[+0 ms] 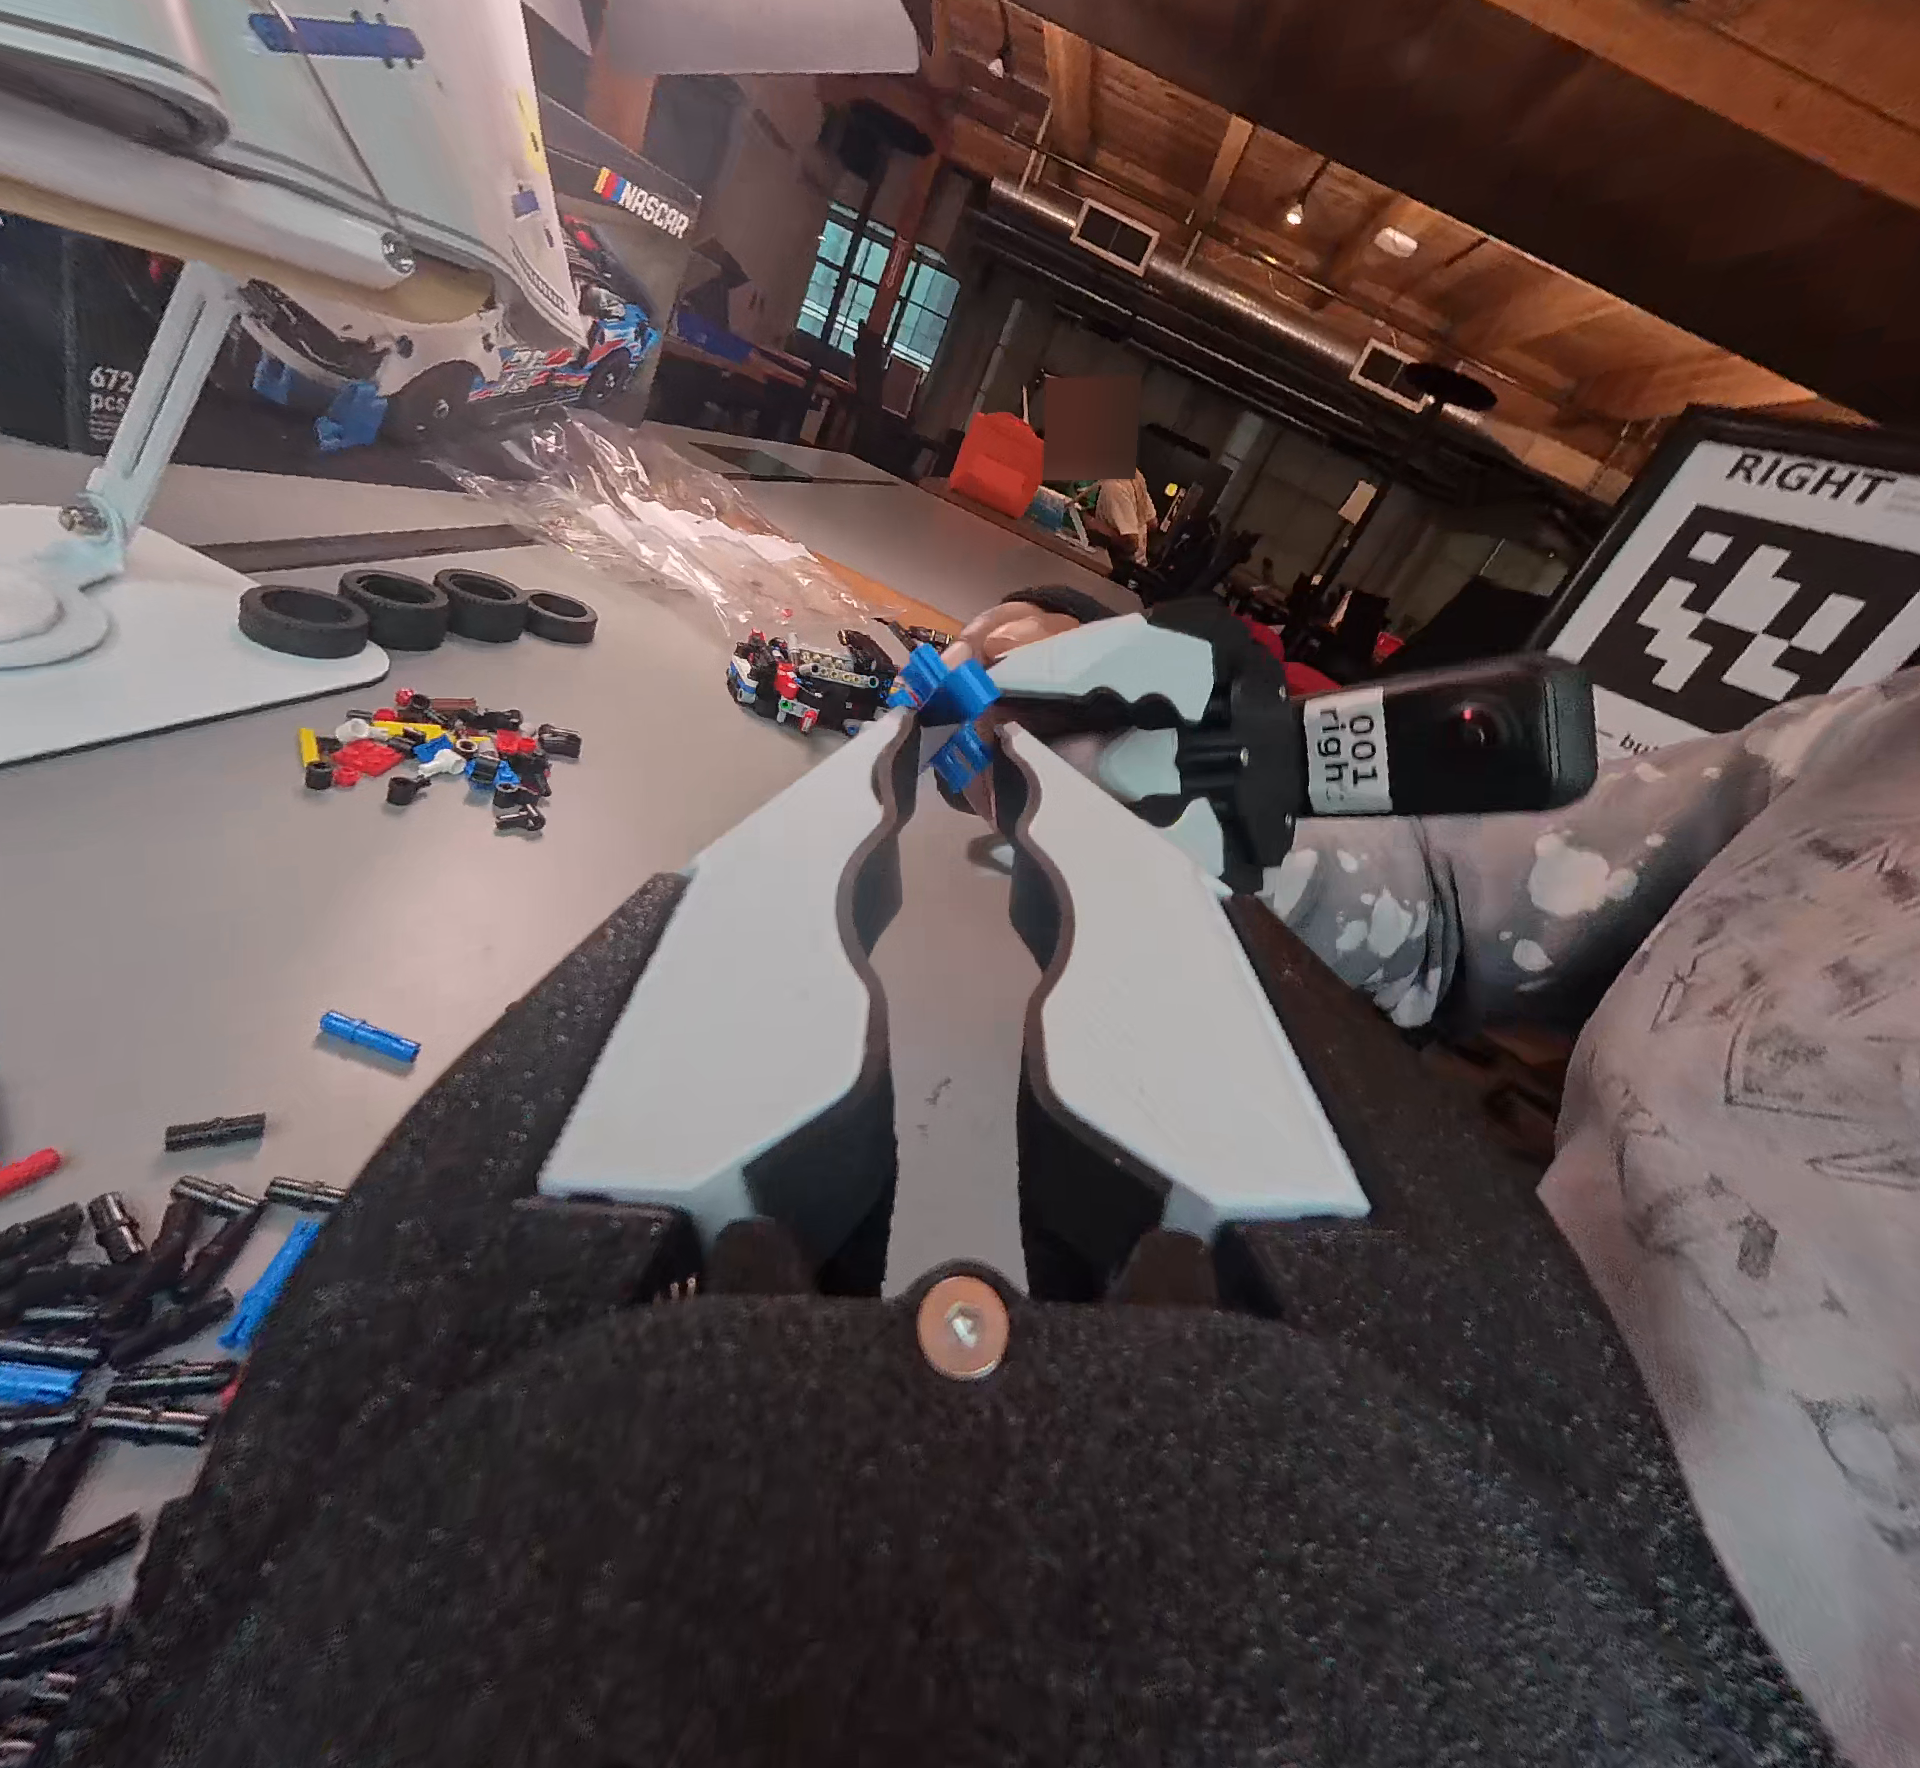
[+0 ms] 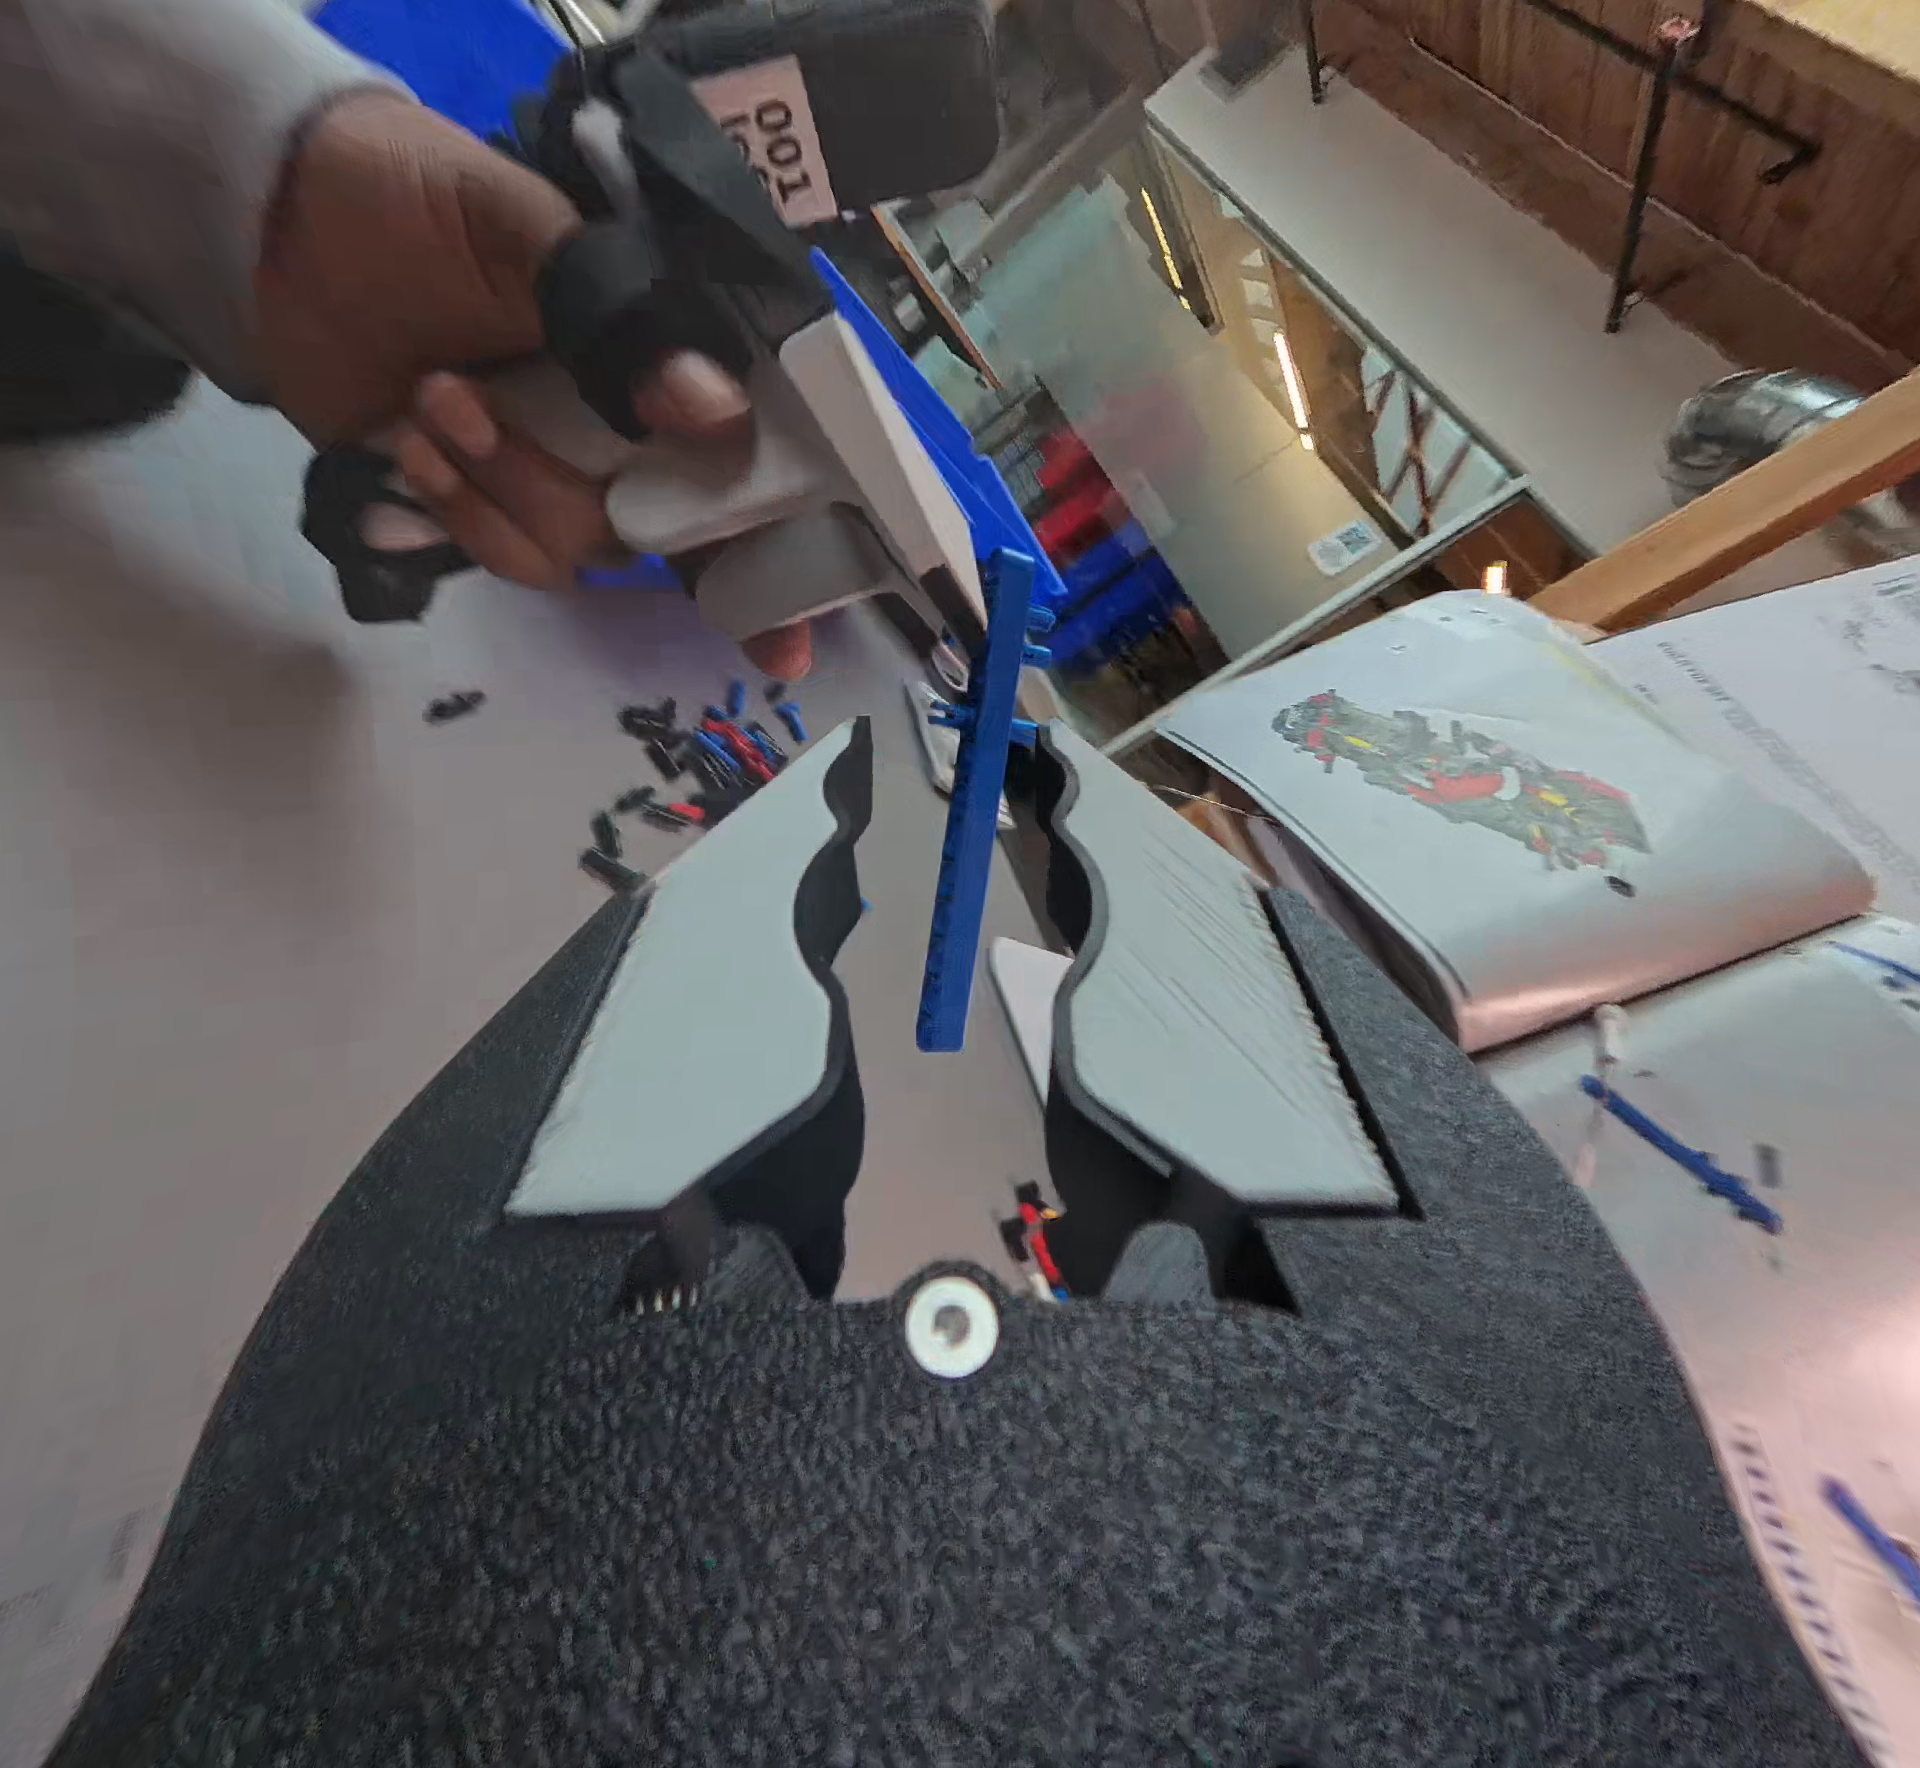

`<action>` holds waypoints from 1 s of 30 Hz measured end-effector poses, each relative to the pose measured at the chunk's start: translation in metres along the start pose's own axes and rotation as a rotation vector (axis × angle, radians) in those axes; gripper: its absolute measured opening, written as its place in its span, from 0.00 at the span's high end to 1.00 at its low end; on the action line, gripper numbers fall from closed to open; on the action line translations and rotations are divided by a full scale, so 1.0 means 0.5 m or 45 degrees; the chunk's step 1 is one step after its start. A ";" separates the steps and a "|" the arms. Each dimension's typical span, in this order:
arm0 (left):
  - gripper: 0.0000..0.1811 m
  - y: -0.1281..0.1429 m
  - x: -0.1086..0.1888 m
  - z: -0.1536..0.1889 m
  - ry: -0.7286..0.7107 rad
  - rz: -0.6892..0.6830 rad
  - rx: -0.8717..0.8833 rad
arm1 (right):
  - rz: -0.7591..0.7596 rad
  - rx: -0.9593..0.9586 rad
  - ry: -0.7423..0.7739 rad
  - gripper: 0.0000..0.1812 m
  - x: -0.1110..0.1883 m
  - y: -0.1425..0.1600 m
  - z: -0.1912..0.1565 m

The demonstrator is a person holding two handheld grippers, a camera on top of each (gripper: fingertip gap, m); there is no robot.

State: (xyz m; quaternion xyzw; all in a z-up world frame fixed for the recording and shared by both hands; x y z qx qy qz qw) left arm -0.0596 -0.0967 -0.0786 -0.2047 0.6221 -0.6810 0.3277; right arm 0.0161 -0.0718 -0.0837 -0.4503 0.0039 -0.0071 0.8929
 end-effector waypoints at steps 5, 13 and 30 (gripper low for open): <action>0.99 0.004 -0.007 0.030 0.118 -0.068 -0.144 | 0.012 -0.721 -0.414 0.77 0.017 -0.014 0.013; 0.99 0.036 -0.029 0.056 0.215 -0.187 -0.135 | -0.008 -1.082 -0.729 0.94 0.032 0.014 -0.004; 0.99 -0.005 -0.027 0.061 0.170 -0.161 -0.057 | 0.237 -1.484 -0.838 0.97 0.026 -0.009 0.027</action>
Point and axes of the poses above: each gripper's, where its closed fingertips meet, x back along the fingers, y out of its underside, z = x × y across the jaws, the point moved 4 cm from there along x, back along the fingers, and after that the axes turned 15 degrees about -x, right-handed, at the moved point
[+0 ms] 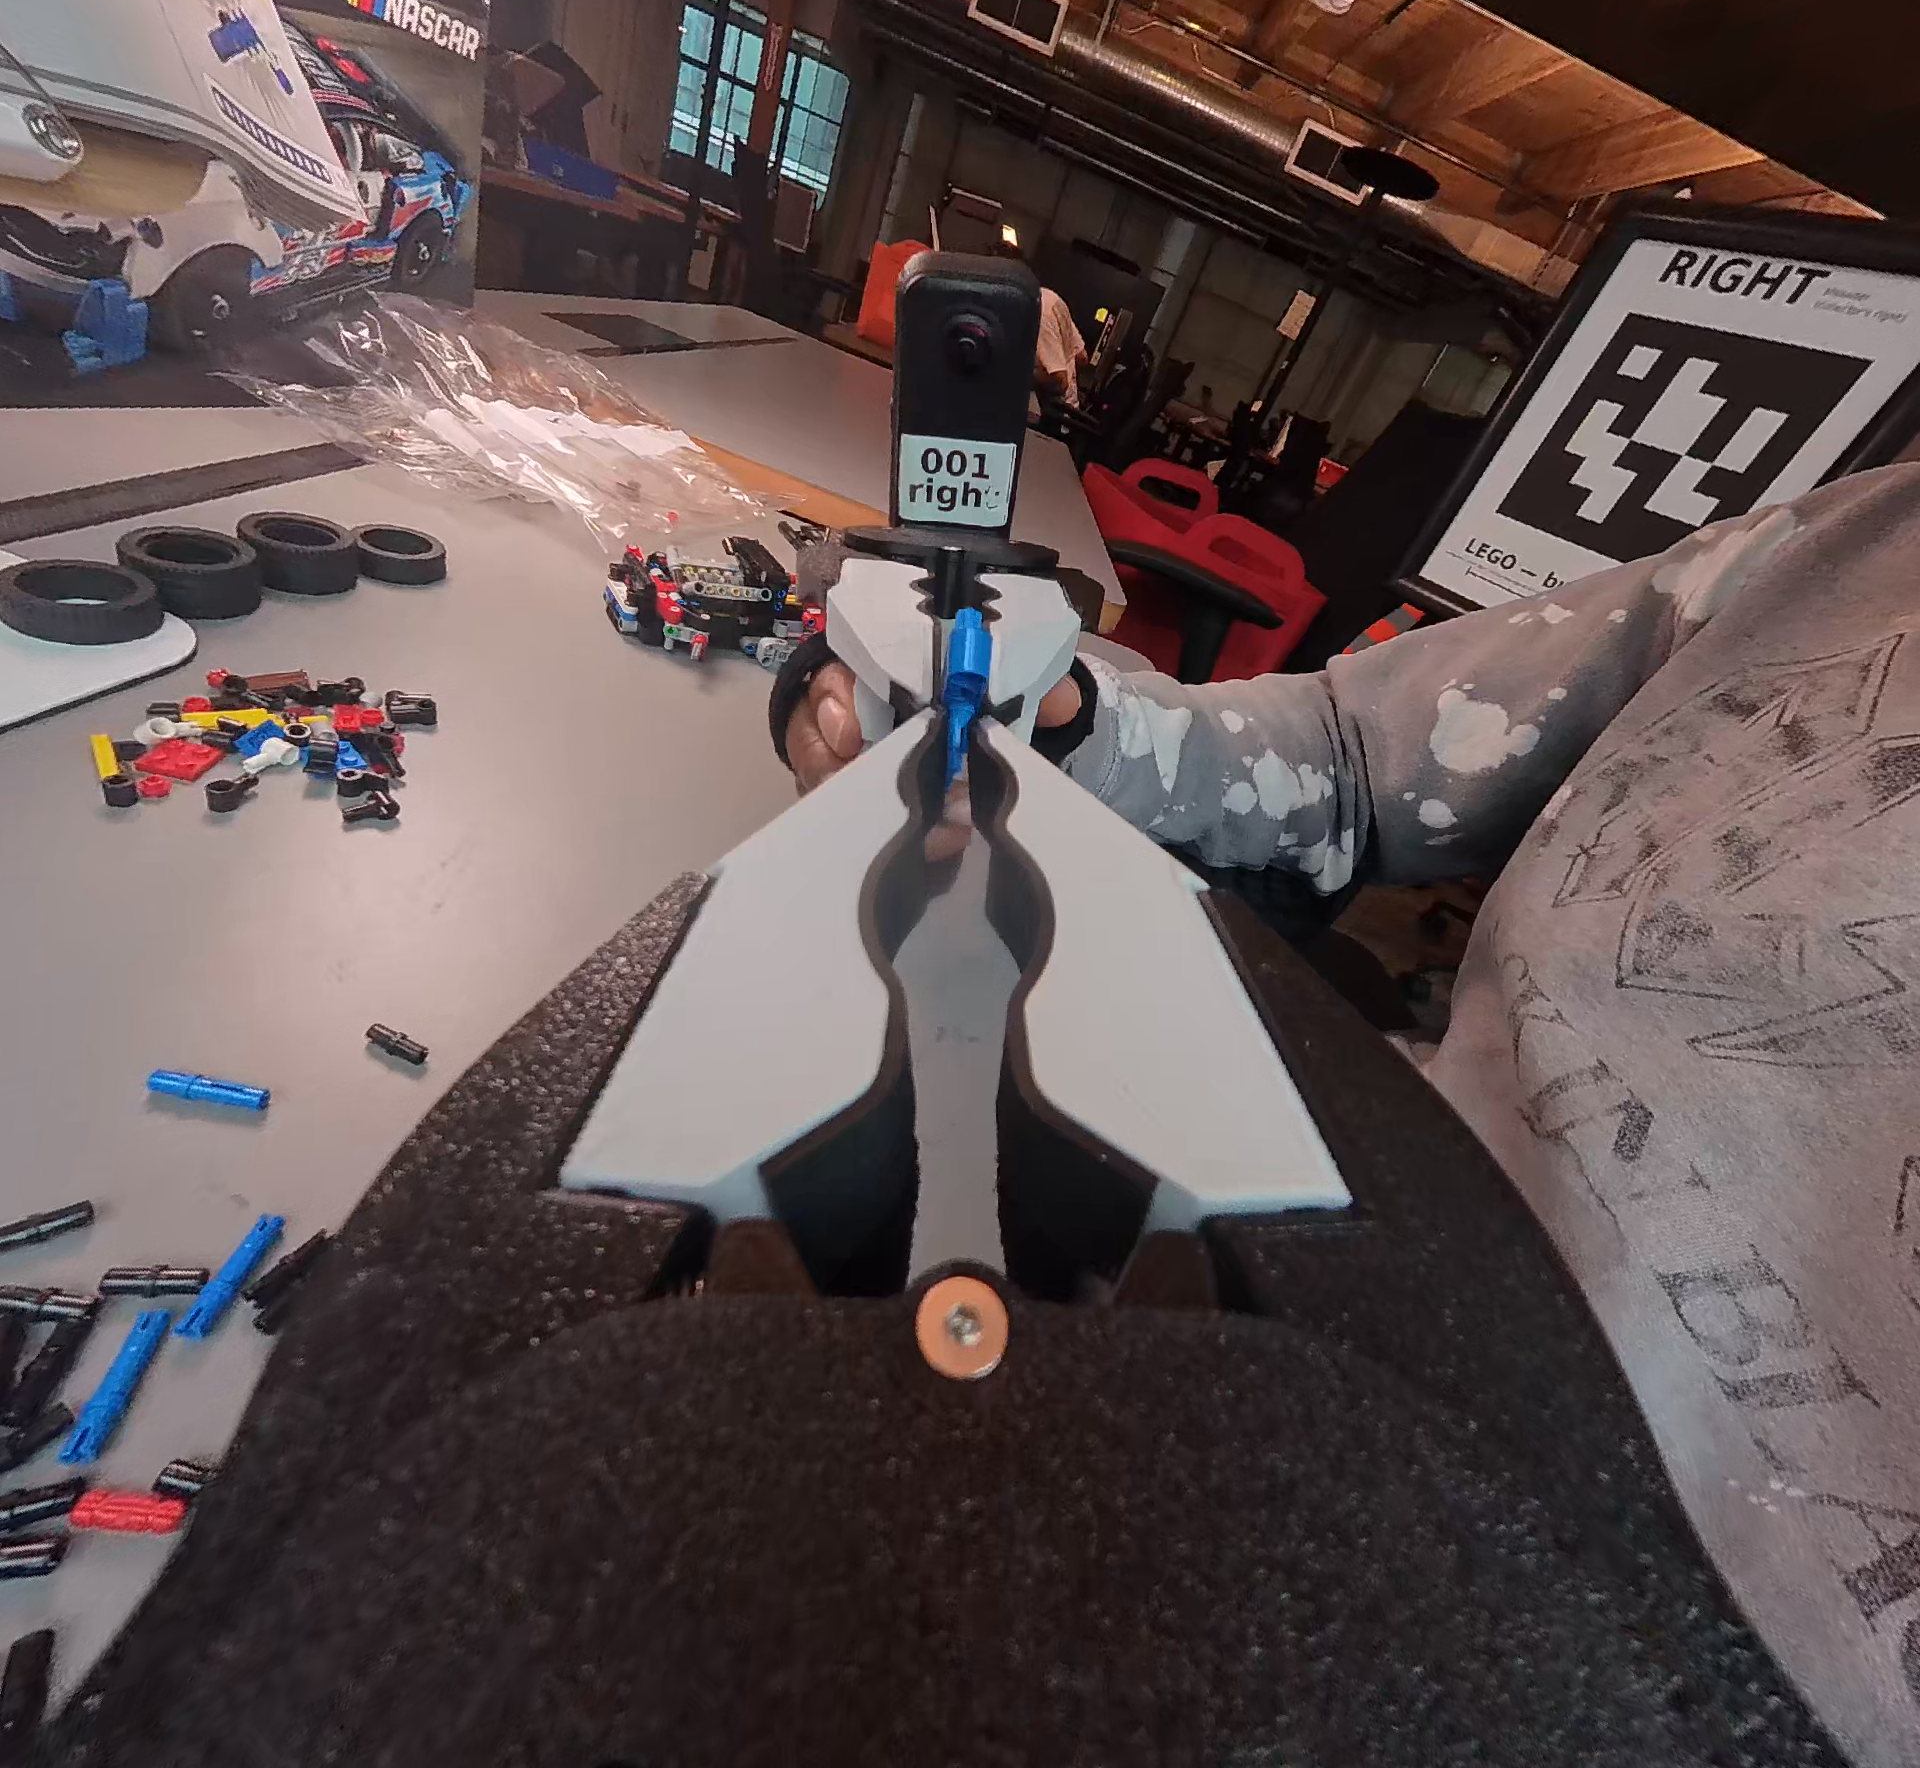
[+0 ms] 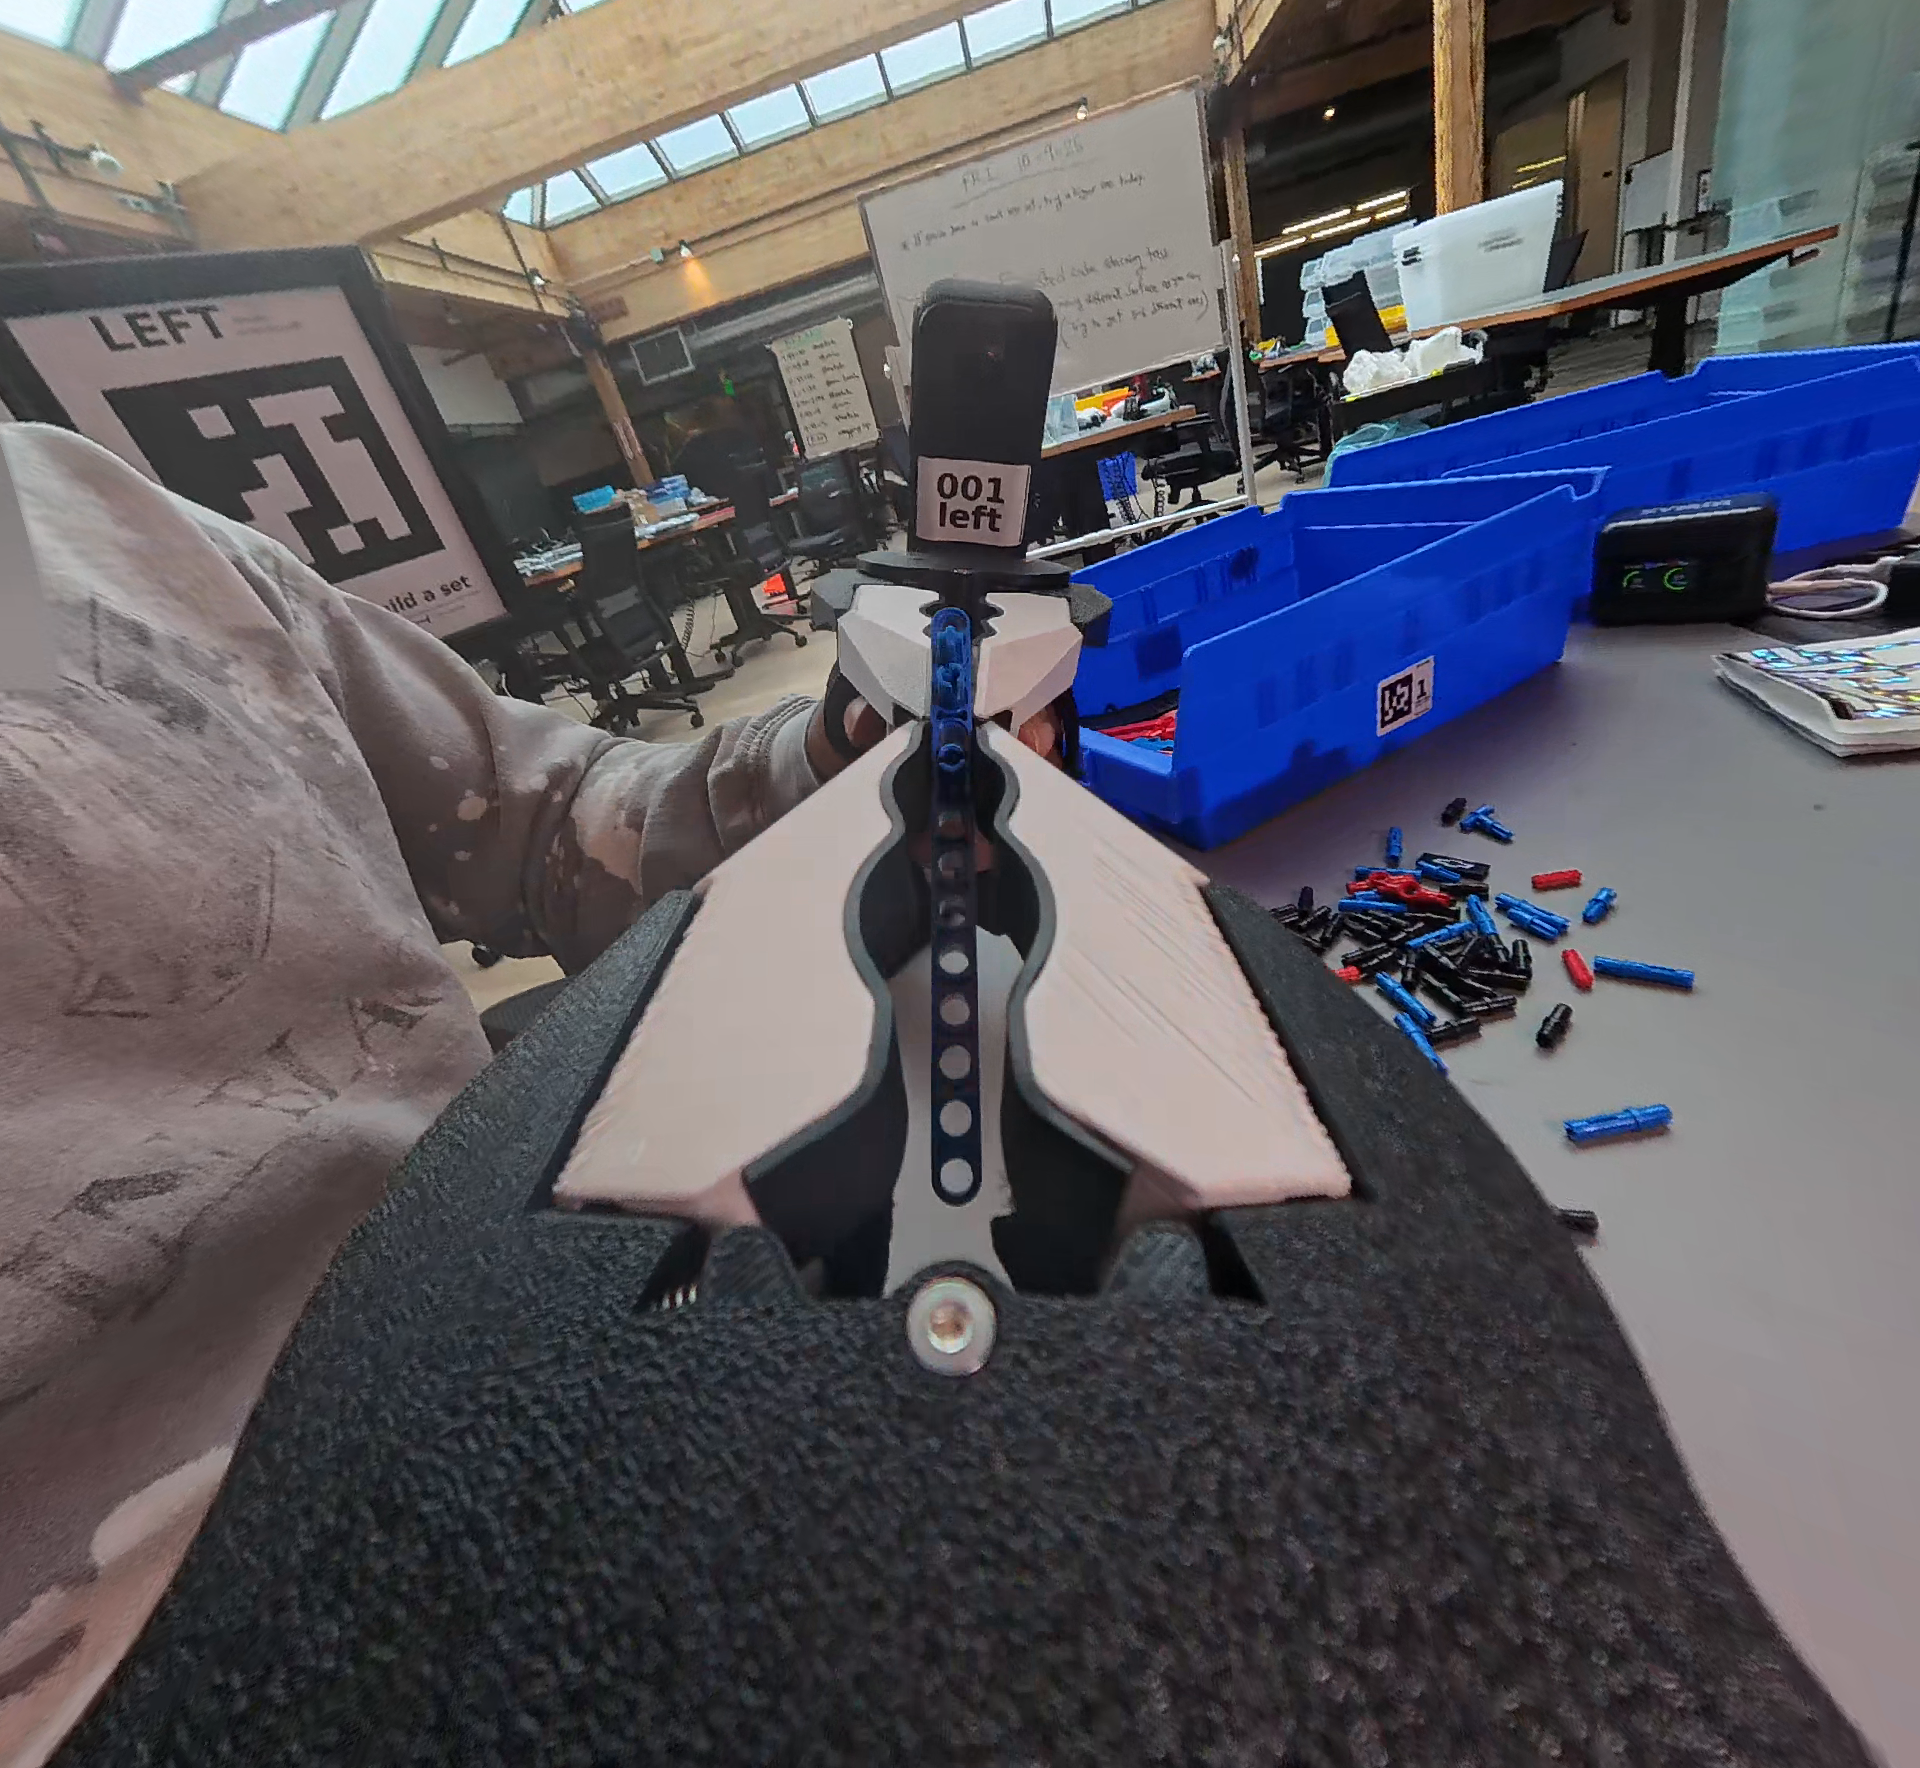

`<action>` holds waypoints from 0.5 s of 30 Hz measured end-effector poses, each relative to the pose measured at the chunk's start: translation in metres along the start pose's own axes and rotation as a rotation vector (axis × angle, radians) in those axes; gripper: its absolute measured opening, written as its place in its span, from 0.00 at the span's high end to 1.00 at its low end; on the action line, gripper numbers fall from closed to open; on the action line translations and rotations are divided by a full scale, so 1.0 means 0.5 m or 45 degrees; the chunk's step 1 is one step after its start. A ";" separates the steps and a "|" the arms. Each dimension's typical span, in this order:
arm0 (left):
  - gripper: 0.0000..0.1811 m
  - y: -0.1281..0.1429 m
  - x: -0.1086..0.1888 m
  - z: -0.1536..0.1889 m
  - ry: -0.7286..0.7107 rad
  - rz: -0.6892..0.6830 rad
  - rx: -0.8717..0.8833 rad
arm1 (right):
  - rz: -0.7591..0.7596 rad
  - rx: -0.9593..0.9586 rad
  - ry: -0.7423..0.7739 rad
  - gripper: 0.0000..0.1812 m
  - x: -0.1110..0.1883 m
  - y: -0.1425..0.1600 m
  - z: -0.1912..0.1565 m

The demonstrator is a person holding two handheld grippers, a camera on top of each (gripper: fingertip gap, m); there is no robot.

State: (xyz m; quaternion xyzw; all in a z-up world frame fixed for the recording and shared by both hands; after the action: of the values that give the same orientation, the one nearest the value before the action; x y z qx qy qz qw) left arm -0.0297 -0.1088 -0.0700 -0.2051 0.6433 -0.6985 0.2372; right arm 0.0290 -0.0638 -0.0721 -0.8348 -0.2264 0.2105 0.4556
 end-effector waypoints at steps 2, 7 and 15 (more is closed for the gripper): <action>0.99 -0.002 0.001 0.000 -0.004 0.001 0.004 | 0.019 -0.024 -0.014 0.97 0.000 -0.002 0.000; 0.99 -0.009 0.002 0.000 -0.006 0.017 0.029 | 0.068 -0.077 -0.040 0.97 -0.001 -0.009 -0.002; 0.99 0.006 0.037 -0.022 -0.083 -0.009 0.082 | 0.589 -0.230 -0.098 0.97 0.110 -0.138 0.005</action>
State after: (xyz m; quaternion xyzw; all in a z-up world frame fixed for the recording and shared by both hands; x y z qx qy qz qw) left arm -0.0509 -0.1110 -0.0743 -0.2223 0.6117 -0.7125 0.2621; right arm 0.0591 0.0024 -0.0223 -0.8931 -0.0644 0.3197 0.3100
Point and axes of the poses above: each gripper's, where its closed fingertips meet, x back along the fingers, y out of its underside, z = x × y across the jaws, the point moved 4 cm from there along x, back along the fingers, and after that the axes turned 15 degrees about -x, right-handed, at the moved point
